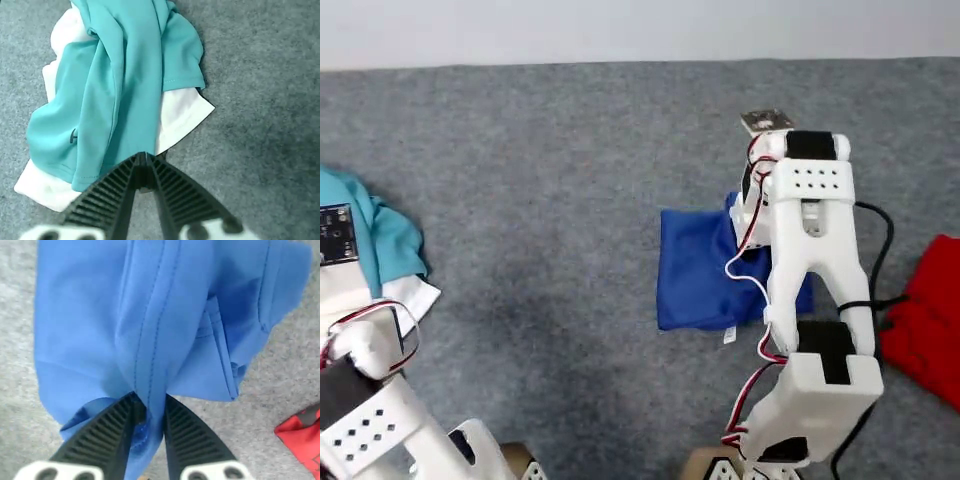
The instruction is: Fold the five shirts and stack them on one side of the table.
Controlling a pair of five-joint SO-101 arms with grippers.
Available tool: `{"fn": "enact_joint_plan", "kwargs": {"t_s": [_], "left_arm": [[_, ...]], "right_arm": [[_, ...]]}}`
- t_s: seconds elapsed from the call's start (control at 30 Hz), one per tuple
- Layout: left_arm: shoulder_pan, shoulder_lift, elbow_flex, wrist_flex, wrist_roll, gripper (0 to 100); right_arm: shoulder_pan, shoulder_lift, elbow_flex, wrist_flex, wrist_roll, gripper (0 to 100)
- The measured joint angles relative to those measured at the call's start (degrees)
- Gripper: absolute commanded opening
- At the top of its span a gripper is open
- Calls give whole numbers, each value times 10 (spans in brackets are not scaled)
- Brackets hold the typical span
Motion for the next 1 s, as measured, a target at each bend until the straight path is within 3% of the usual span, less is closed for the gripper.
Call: {"fn": "enact_joint_plan", "kwargs": {"t_s": [0.43, 0.7, 1.0], "left_arm": [[1, 0, 1, 0, 0, 6], [1, 0, 1, 0, 0, 7], [1, 0, 1, 0, 0, 7]], "right_arm": [[49, 0, 27, -76, 58, 9], [69, -7, 27, -76, 60, 255], [82, -92, 27, -65, 33, 257]]}}
